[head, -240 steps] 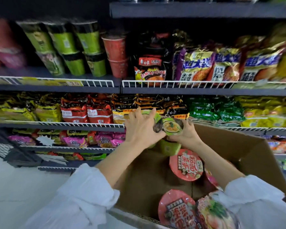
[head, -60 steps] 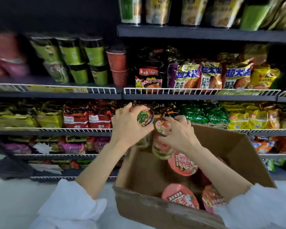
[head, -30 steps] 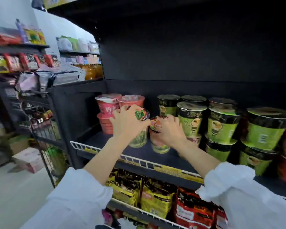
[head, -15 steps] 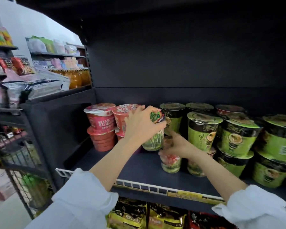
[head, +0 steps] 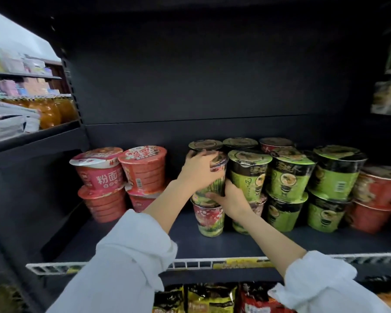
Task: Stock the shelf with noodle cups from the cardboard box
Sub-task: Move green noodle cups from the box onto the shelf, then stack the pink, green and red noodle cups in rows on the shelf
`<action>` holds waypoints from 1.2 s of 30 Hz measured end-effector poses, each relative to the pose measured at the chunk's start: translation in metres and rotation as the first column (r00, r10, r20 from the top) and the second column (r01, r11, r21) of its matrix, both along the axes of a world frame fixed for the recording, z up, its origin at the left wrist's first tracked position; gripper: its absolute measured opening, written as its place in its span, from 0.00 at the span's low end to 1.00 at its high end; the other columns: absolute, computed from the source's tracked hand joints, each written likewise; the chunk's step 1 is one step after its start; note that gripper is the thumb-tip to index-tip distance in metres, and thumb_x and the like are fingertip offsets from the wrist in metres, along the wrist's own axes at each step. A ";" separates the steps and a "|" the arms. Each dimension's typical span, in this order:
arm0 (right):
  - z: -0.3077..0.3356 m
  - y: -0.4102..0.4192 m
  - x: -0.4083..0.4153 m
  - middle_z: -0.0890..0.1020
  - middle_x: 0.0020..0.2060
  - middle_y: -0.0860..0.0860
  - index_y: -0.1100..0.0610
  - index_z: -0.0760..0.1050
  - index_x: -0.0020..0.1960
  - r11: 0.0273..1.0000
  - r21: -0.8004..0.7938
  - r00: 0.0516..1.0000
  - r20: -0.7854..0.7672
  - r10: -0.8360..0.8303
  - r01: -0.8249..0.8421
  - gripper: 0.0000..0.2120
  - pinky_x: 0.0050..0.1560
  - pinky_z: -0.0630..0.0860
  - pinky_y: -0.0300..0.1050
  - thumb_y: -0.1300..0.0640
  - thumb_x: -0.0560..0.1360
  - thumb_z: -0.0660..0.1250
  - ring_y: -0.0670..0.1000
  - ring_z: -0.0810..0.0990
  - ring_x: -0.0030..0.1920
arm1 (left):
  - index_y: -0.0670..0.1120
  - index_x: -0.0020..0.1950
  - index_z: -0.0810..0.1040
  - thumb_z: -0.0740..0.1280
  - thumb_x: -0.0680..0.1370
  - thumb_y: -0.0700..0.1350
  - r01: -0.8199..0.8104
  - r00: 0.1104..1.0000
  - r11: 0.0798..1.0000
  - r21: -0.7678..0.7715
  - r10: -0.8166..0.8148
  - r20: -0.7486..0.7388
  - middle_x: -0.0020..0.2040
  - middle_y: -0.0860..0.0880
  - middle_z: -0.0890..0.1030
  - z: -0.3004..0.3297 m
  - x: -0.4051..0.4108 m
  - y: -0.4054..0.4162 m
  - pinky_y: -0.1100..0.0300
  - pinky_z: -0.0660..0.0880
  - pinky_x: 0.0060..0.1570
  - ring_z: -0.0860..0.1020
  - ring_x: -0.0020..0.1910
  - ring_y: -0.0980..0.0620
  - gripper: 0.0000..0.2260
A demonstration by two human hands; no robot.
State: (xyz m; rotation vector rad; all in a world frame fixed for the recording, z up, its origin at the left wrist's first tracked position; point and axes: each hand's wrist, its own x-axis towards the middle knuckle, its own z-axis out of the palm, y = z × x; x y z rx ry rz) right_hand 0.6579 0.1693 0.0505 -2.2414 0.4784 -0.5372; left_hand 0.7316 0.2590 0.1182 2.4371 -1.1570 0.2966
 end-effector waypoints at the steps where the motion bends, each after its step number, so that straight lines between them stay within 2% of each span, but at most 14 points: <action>1: 0.002 0.001 -0.001 0.78 0.61 0.58 0.64 0.68 0.65 0.999 -0.035 0.999 -0.036 -0.013 0.011 0.26 0.55 0.72 0.44 0.51 0.74 0.70 0.57 0.76 0.62 | 0.50 0.74 0.63 0.64 0.77 0.56 -0.011 1.000 1.000 0.007 0.011 -0.006 0.75 0.48 0.64 0.000 0.001 -0.001 0.51 0.48 0.74 0.58 0.75 0.49 0.28; 4: 0.007 0.001 -0.005 0.79 0.59 0.58 0.64 0.71 0.63 0.995 -0.095 0.997 -0.079 -0.020 0.012 0.22 0.55 0.74 0.45 0.52 0.75 0.68 0.58 0.77 0.60 | 0.55 0.74 0.63 0.63 0.76 0.59 -0.098 0.994 0.995 0.030 0.099 -0.046 0.74 0.50 0.64 0.004 -0.006 0.000 0.40 0.55 0.70 0.56 0.75 0.43 0.27; 6: 0.013 0.001 -0.013 0.79 0.59 0.59 0.64 0.71 0.63 0.996 -0.092 0.998 -0.059 -0.005 -0.001 0.20 0.57 0.74 0.46 0.54 0.75 0.68 0.57 0.78 0.60 | 0.56 0.72 0.66 0.63 0.76 0.59 -0.131 0.991 0.991 0.021 0.130 0.012 0.71 0.49 0.70 0.004 -0.013 0.001 0.39 0.56 0.69 0.63 0.72 0.43 0.25; 10: 0.030 0.004 -0.044 0.78 0.60 0.59 0.64 0.69 0.67 0.997 -0.076 0.998 0.061 0.013 -0.008 0.20 0.58 0.71 0.41 0.61 0.77 0.65 0.55 0.78 0.60 | 0.51 0.67 0.72 0.64 0.76 0.55 -0.162 0.980 0.987 -0.009 0.162 0.117 0.65 0.47 0.74 0.010 -0.035 0.002 0.44 0.60 0.66 0.68 0.66 0.44 0.20; 13: 0.039 -0.004 -0.076 0.80 0.59 0.55 0.60 0.71 0.67 0.987 -0.150 0.987 0.157 -0.026 0.050 0.19 0.57 0.71 0.38 0.63 0.77 0.62 0.52 0.79 0.58 | 0.50 0.63 0.74 0.63 0.77 0.50 -0.125 0.979 0.984 -0.127 0.143 0.146 0.62 0.48 0.75 0.015 -0.069 -0.001 0.49 0.65 0.61 0.69 0.64 0.46 0.15; 15: 0.041 -0.015 -0.102 0.81 0.55 0.53 0.57 0.73 0.65 0.977 -0.194 0.978 0.203 -0.046 0.086 0.17 0.55 0.74 0.40 0.63 0.77 0.62 0.52 0.80 0.56 | 0.49 0.61 0.75 0.62 0.78 0.48 -0.067 0.983 0.977 -0.200 0.099 0.156 0.60 0.48 0.76 0.016 -0.100 -0.006 0.51 0.68 0.58 0.70 0.62 0.47 0.13; 18: 0.040 -0.039 -0.152 0.81 0.53 0.52 0.56 0.73 0.65 0.969 -0.215 0.976 0.199 -0.082 0.126 0.16 0.51 0.73 0.38 0.62 0.78 0.61 0.50 0.80 0.54 | 0.48 0.56 0.77 0.62 0.78 0.47 0.021 0.997 0.967 -0.255 -0.003 0.071 0.53 0.50 0.80 0.009 -0.153 -0.022 0.51 0.75 0.51 0.77 0.54 0.49 0.10; 20: 0.036 -0.059 -0.196 0.81 0.52 0.51 0.55 0.71 0.67 0.969 -0.191 0.974 0.193 -0.117 0.154 0.17 0.50 0.73 0.38 0.61 0.78 0.61 0.48 0.79 0.51 | 0.49 0.55 0.78 0.63 0.78 0.47 0.049 0.998 0.969 -0.240 -0.058 -0.027 0.50 0.51 0.82 0.001 -0.194 -0.038 0.51 0.78 0.48 0.79 0.50 0.50 0.08; 22: 0.027 -0.082 -0.246 0.81 0.51 0.50 0.55 0.70 0.67 0.964 -0.188 0.970 0.184 -0.156 0.190 0.18 0.51 0.74 0.39 0.62 0.78 0.61 0.47 0.78 0.49 | 0.49 0.54 0.79 0.63 0.78 0.48 0.082 0.994 0.975 -0.206 -0.095 -0.056 0.48 0.51 0.82 -0.012 -0.237 -0.060 0.52 0.78 0.46 0.79 0.48 0.49 0.08; 26: 0.001 -0.133 -0.360 0.79 0.49 0.49 0.56 0.70 0.67 0.940 -0.231 0.968 0.079 -0.239 0.251 0.16 0.53 0.77 0.45 0.60 0.79 0.61 0.49 0.78 0.48 | 0.48 0.53 0.79 0.62 0.79 0.47 0.154 0.973 0.969 -0.193 -0.183 -0.138 0.44 0.50 0.82 -0.044 -0.337 -0.116 0.53 0.79 0.43 0.80 0.44 0.50 0.08; 30: -0.030 -0.181 -0.472 0.80 0.55 0.51 0.56 0.71 0.67 0.934 -0.227 0.951 -0.075 -0.300 0.277 0.16 0.55 0.76 0.44 0.59 0.80 0.60 0.51 0.79 0.54 | 0.48 0.52 0.79 0.63 0.78 0.47 0.191 0.939 0.962 -0.194 -0.237 -0.250 0.47 0.50 0.82 -0.082 -0.443 -0.177 0.54 0.78 0.44 0.80 0.46 0.50 0.07; 34: -0.061 -0.231 -0.562 0.82 0.49 0.55 0.58 0.76 0.61 0.926 -0.211 0.915 -0.192 -0.354 0.314 0.13 0.46 0.76 0.46 0.61 0.78 0.61 0.56 0.80 0.49 | 0.48 0.52 0.79 0.63 0.79 0.47 0.255 0.894 0.959 -0.125 -0.284 -0.348 0.47 0.49 0.82 -0.114 -0.532 -0.231 0.53 0.79 0.45 0.80 0.46 0.48 0.07; 36: -0.081 -0.260 -0.595 0.82 0.51 0.56 0.58 0.78 0.59 0.924 -0.187 0.893 -0.249 -0.374 0.335 0.13 0.50 0.76 0.46 0.61 0.76 0.62 0.57 0.80 0.52 | 0.48 0.54 0.79 0.63 0.78 0.47 0.295 0.888 0.953 -0.072 -0.301 -0.346 0.50 0.48 0.82 -0.130 -0.565 -0.259 0.54 0.78 0.47 0.79 0.49 0.48 0.08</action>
